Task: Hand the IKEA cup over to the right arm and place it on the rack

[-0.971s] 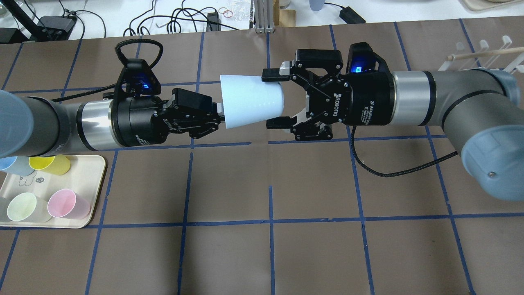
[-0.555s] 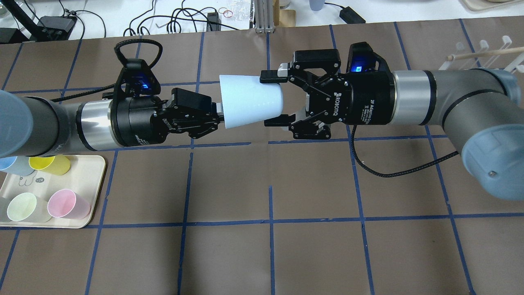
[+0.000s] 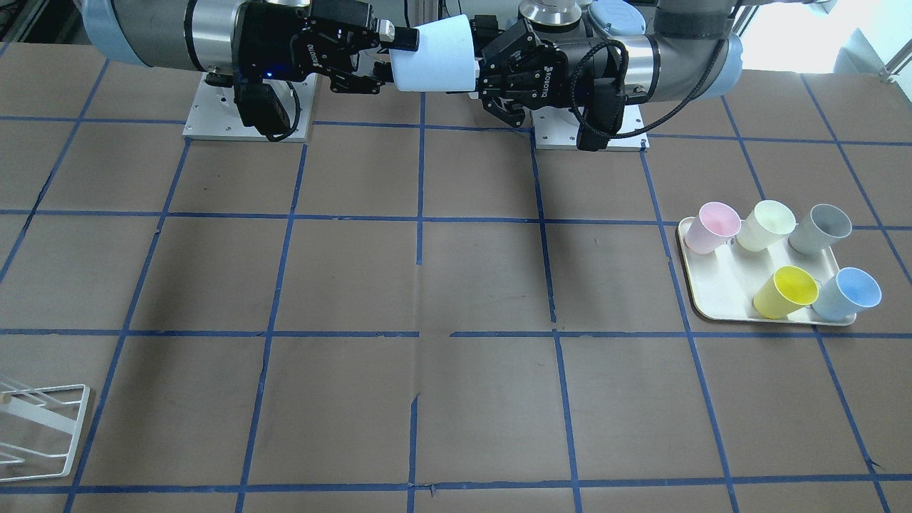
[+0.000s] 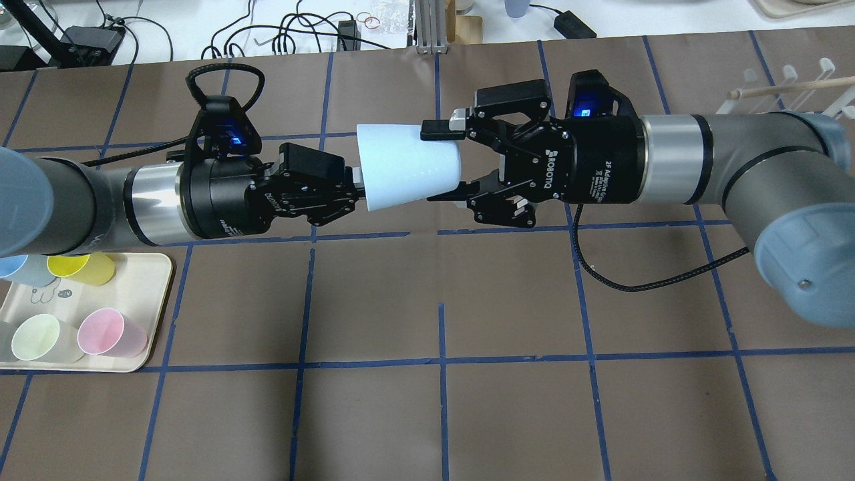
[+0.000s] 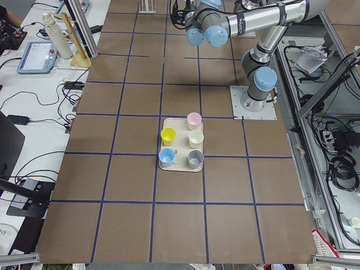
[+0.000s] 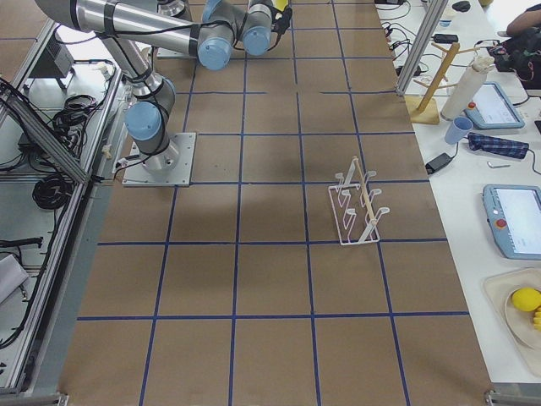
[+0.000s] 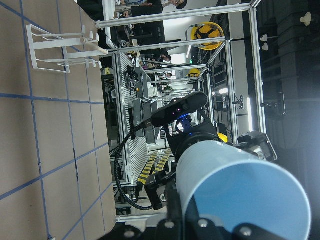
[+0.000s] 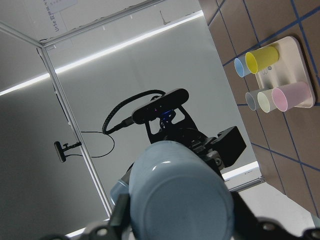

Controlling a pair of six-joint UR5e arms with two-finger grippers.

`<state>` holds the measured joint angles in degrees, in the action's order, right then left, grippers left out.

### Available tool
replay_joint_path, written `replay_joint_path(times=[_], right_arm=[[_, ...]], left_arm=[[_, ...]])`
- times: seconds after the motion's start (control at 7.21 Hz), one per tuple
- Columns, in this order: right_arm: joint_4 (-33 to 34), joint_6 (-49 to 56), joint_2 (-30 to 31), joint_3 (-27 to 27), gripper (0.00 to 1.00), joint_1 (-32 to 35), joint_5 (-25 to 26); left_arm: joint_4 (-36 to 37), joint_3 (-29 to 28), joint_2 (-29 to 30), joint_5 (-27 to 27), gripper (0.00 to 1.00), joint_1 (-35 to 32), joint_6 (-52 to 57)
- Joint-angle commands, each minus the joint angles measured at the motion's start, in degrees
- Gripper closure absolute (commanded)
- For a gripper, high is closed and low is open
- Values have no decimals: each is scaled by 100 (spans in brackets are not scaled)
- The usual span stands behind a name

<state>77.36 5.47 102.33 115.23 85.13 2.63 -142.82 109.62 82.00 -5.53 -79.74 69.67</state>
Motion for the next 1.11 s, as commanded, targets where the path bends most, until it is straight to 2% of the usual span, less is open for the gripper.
replay_joint_path(times=[0.0,0.14,0.42,0.69,0.97], right_arm=[[-2,-19,-2,0,58,-14,-8],[7,-19,-2,0,67,-14,0],[7,-72,-55,-149,73,-93,9],[-2,-221,-64,-264,73,-600,140],[33,-222,-64,-308,74,-1242,1041]], left_arm=[[-9,7,0,0,26,-6,-15],[-9,-2,0,0,0,3,-24],[0,-28,0,-61,0,81,-67],[244,-351,87,-228,0,161,-1693],[1854,-407,167,-1401,0,170,-3206]])
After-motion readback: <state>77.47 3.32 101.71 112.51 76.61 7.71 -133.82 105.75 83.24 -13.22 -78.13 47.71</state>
